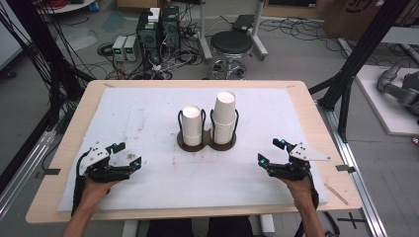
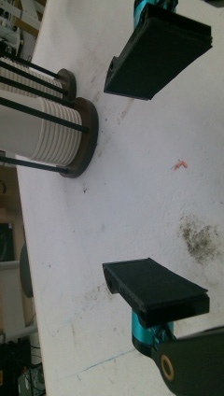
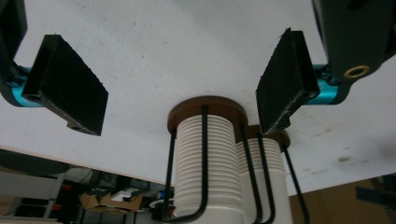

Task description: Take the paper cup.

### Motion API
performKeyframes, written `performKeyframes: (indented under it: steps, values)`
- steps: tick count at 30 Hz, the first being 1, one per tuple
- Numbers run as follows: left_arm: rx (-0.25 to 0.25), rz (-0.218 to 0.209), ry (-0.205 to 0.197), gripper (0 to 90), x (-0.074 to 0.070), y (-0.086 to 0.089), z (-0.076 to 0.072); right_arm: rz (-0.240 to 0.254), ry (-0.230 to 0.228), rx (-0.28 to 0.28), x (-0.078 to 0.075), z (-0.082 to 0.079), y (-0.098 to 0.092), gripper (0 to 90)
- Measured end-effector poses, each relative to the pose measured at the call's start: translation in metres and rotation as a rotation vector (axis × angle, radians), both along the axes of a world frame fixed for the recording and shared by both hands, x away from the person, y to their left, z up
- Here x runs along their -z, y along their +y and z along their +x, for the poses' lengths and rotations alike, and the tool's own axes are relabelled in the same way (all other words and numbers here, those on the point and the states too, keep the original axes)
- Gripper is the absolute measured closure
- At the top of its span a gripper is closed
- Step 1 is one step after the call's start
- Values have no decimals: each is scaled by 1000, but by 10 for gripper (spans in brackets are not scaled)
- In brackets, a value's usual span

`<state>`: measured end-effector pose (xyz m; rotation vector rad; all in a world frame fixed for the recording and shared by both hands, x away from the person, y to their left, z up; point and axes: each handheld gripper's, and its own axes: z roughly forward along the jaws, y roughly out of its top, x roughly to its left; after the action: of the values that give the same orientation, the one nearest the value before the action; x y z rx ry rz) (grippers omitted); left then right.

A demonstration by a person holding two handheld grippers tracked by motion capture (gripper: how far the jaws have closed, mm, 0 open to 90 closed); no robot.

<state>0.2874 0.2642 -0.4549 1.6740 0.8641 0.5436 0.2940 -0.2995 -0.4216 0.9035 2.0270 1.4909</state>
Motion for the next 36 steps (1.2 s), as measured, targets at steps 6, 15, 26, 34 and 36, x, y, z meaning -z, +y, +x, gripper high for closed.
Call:
performKeyframes:
  steps: [6, 15, 26, 34, 36]
  values:
    - [3, 5, 2, 125, 0, 0, 0, -21, 49, -42, -27, 5, 1, 173]
    - [-1, 12, 3, 125, 0, -1, 1, -83, 98, -73, -78, 27, 4, 173]
    - [5, 16, 11, 125, 0, -1, 1, -225, 131, -114, -135, 57, 28, 174]
    - [2, 4, 20, 125, 0, 0, 2, -336, 195, -138, -159, 86, 46, 174]
    - [1, 2, 21, 125, 0, 0, 2, -348, 204, -137, -162, 89, 47, 174]
